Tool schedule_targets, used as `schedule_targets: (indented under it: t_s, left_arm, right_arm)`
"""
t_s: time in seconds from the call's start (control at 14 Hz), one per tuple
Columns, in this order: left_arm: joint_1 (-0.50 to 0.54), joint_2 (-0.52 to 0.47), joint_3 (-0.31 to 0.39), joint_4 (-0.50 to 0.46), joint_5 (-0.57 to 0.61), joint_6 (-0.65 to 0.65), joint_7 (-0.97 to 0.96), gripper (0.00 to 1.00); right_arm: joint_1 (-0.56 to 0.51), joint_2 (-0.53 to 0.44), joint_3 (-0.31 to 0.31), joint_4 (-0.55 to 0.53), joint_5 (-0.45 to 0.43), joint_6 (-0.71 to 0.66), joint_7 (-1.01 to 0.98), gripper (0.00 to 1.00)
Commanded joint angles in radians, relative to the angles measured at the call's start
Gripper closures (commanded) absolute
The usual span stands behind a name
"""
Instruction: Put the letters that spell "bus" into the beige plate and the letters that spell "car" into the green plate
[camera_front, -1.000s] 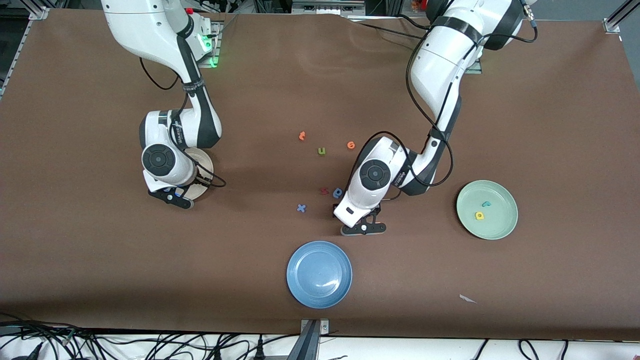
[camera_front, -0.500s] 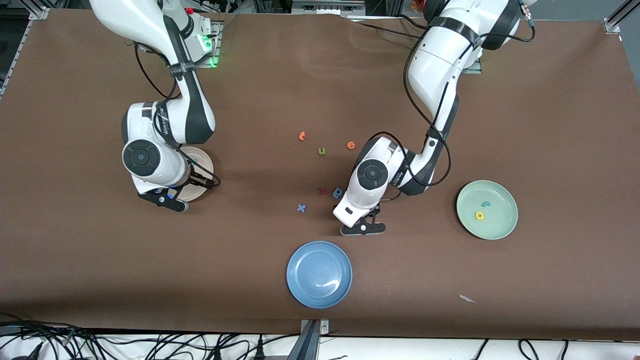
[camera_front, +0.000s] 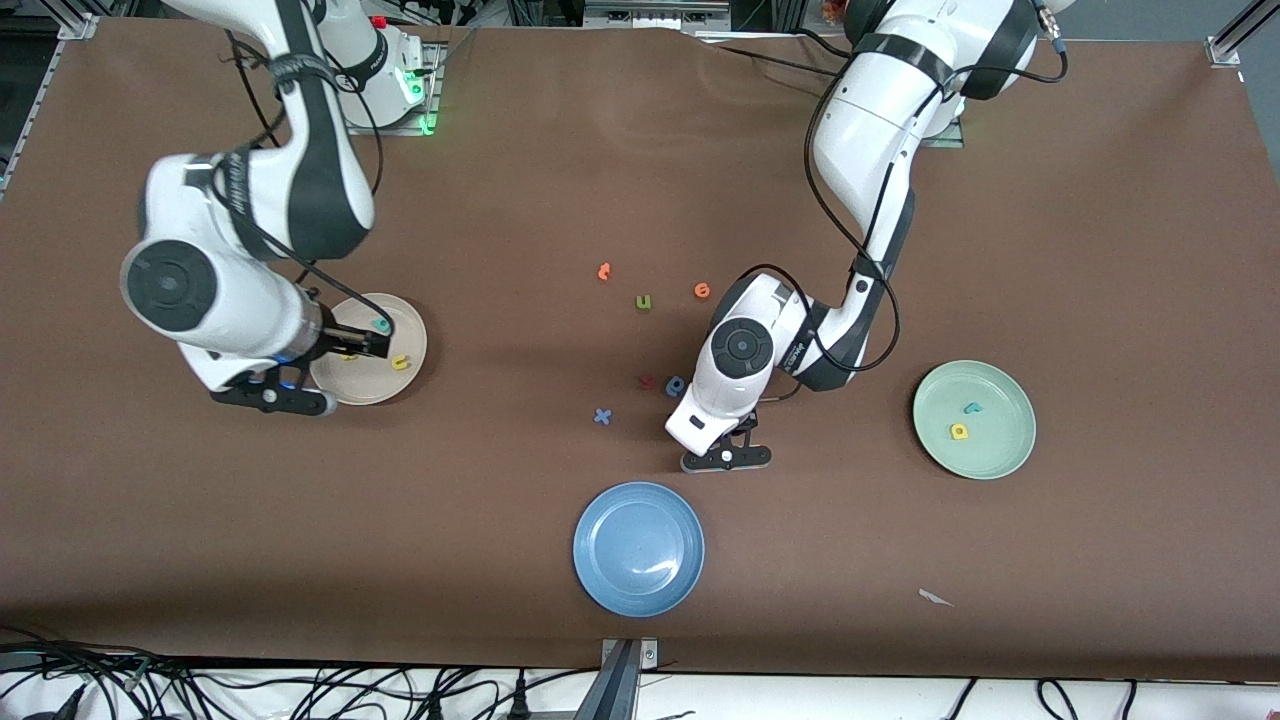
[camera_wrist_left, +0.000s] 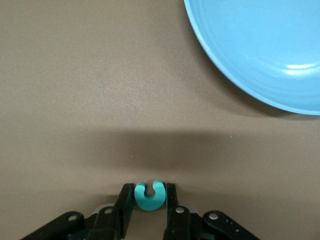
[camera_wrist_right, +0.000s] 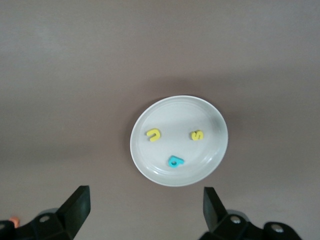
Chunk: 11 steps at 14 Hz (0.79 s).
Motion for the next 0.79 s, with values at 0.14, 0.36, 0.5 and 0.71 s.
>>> schedule_targets:
  t_s: [0.14,0.36,0.5,0.71]
  left_arm:
    - [-0.010,0.002,0.028,0.036,0.006,-0.048,0.003,0.89]
    - [0.059,-0.079,0.025,0.032,0.030,-0.211,0.125,0.91]
    - [0.114,-0.122,0.025,0.024,0.029,-0.320,0.265,0.92]
    - [0.218,-0.168,0.028,0.009,0.032,-0.470,0.511,0.92]
  right_arm:
    - [-0.191,-0.131,0.217,-0.007,-0.057,-0.093,-0.023,0.00]
    - [-0.416,-0.201,0.455,-0.062,-0.161,-0.072,-0.055,0.00]
    - [-0.536,-0.265,0.547,-0.125,-0.163,-0.009,-0.055,0.00]
    - [-0.641,-0.367,0.600,-0.135,-0.168,0.001,-0.061,0.00]
